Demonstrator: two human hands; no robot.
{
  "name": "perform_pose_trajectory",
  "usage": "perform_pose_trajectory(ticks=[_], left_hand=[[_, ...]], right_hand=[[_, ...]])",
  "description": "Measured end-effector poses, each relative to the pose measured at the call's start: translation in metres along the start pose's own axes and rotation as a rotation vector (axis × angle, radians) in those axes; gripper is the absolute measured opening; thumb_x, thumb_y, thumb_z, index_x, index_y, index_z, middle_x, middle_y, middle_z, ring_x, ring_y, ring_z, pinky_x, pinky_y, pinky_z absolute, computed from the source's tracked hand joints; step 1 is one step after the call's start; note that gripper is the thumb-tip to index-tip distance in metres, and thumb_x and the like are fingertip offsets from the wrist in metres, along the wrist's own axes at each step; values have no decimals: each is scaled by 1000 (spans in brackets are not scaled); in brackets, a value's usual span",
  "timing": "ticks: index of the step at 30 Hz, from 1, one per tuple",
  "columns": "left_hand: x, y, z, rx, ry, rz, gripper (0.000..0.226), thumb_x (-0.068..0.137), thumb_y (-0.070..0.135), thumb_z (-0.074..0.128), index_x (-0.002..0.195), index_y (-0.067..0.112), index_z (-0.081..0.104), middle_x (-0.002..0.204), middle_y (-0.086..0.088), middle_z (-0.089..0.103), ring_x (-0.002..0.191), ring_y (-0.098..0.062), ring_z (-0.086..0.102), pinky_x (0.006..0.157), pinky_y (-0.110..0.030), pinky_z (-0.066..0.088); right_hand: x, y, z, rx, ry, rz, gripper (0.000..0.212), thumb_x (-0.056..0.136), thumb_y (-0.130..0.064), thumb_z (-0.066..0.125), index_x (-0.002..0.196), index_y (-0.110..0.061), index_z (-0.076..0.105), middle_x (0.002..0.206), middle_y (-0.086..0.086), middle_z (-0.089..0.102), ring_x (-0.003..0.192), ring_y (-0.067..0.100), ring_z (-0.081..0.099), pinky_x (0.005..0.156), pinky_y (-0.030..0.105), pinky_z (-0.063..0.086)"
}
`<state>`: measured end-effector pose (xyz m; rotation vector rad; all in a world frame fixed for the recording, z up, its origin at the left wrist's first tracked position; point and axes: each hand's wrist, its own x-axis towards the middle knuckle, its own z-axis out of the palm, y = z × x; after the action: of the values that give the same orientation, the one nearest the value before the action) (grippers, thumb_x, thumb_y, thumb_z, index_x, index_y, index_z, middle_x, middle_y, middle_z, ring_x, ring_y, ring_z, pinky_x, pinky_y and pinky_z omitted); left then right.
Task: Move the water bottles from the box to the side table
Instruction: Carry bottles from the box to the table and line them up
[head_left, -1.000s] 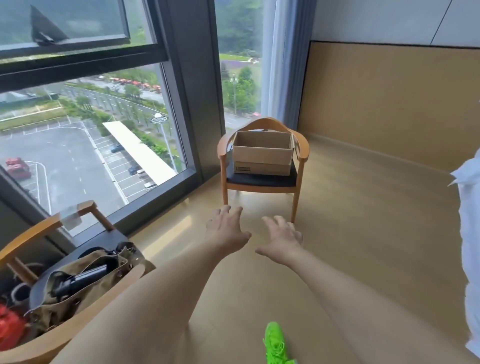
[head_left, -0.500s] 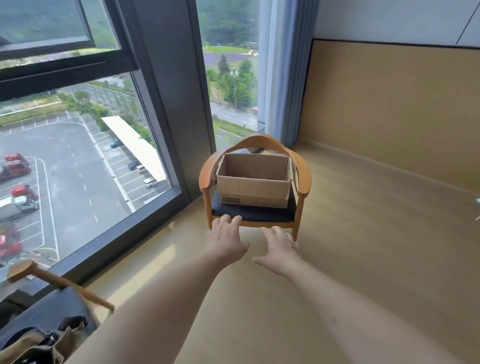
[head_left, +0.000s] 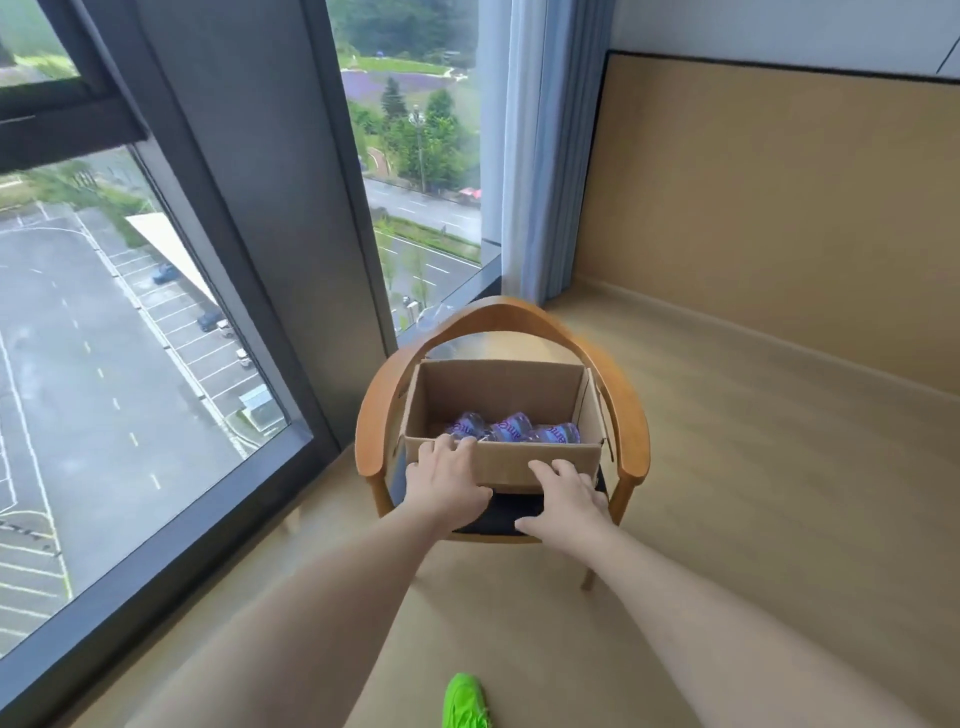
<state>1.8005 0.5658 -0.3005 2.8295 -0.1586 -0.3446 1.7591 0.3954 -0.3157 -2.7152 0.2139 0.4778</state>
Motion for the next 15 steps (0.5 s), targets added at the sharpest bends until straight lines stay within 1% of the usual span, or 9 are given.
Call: perform_pose_trajectory(ticks=[3, 6, 10, 13, 15], left_hand=[[61, -11, -19, -19, 2, -17, 68, 86, 40, 67, 148, 28, 42, 143, -2, 46, 135, -27, 38, 106, -44, 43], [109, -20, -22, -37, -21, -33, 72, 88, 47, 67, 151, 27, 41, 144, -2, 47, 136, -27, 39, 107, -42, 42], [158, -33, -7, -44, -99, -75, 74, 86, 47, 68, 152, 28, 39, 144, -2, 46, 135, -28, 39, 107, -43, 43], [191, -39, 10, -49, -143, -108, 73, 85, 46, 66, 151, 29, 39, 142, -2, 47, 133, -28, 39, 106, -45, 44], [213, -41, 22, -56, -177, -133, 73, 86, 47, 67, 151, 29, 39, 143, -2, 47, 133, -28, 40, 107, -47, 45]], right_hand=[[48, -10, -15, -3, -3, 22, 82, 86, -50, 73, 154, -34, 29, 157, 3, 34, 139, 31, 37, 111, 49, 36], [90, -9, -21, -8, -39, 58, 83, 86, -52, 73, 154, -34, 29, 158, 4, 32, 142, 31, 35, 112, 50, 35], [144, -2, -19, -24, -88, 106, 85, 86, -54, 72, 156, -35, 27, 160, 2, 32, 143, 31, 35, 110, 50, 38], [187, 6, -13, -51, -141, 112, 81, 88, -54, 68, 155, -35, 28, 158, 3, 34, 142, 31, 36, 111, 49, 36], [216, 12, -9, -61, -178, 103, 76, 90, -50, 66, 155, -35, 29, 156, 3, 36, 140, 32, 37, 111, 50, 36]])
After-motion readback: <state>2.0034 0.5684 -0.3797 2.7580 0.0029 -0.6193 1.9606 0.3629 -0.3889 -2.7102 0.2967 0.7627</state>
